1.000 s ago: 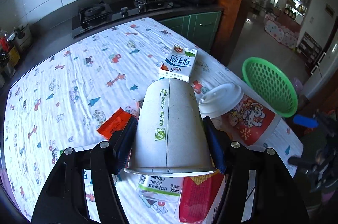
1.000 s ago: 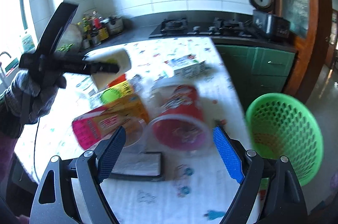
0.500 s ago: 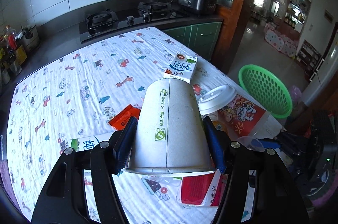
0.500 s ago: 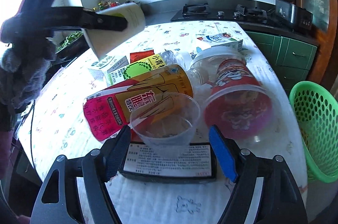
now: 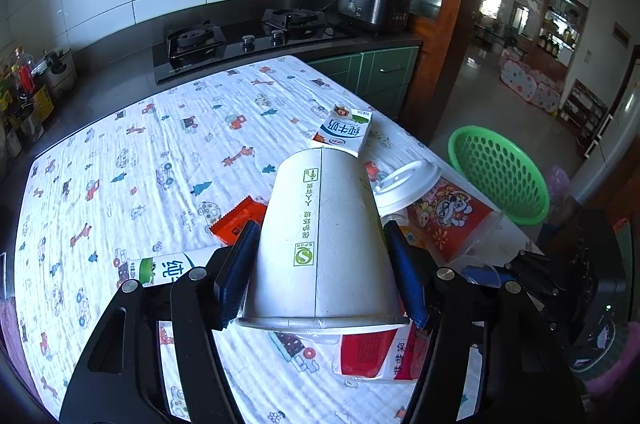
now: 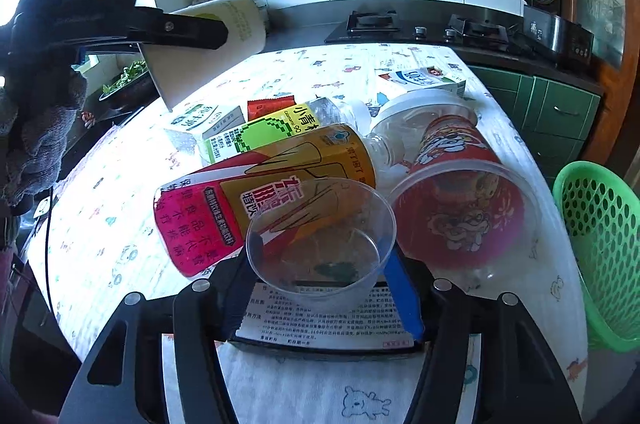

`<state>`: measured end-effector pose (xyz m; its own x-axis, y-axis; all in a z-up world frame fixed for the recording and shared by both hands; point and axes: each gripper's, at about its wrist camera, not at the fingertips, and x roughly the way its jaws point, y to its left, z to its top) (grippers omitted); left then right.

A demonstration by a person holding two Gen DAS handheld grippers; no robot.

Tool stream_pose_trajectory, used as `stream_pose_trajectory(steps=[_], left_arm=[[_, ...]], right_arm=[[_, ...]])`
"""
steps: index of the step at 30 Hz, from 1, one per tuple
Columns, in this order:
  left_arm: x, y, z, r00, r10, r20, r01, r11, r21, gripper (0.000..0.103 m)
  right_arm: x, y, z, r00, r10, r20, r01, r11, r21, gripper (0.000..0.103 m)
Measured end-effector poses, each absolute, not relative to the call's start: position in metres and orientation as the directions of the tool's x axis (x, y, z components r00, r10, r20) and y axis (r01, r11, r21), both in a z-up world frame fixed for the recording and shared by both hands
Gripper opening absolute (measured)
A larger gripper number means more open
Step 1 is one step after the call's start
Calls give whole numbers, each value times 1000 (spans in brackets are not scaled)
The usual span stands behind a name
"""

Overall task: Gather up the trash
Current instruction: 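Grasp the clear plastic cup with the right gripper while the left holds the white cup, then carry the clear cup over the green basket and open the right gripper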

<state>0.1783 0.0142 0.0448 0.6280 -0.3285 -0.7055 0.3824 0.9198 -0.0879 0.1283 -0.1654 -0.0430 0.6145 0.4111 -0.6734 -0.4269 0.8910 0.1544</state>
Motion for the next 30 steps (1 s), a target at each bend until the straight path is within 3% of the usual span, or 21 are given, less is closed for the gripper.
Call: stream_pose_trajectory(steps=[12,30], left_arm=[[169,-26,51,605,-394,-692,454,885,-107,62],[169,-125,60,533,-502,-682,577,804,-141,62]], right_arm=[[101,-215,-11,689,387,-613,-351,918,184,58],[122,-395,-12,762,43,-647,58,989,134,59]])
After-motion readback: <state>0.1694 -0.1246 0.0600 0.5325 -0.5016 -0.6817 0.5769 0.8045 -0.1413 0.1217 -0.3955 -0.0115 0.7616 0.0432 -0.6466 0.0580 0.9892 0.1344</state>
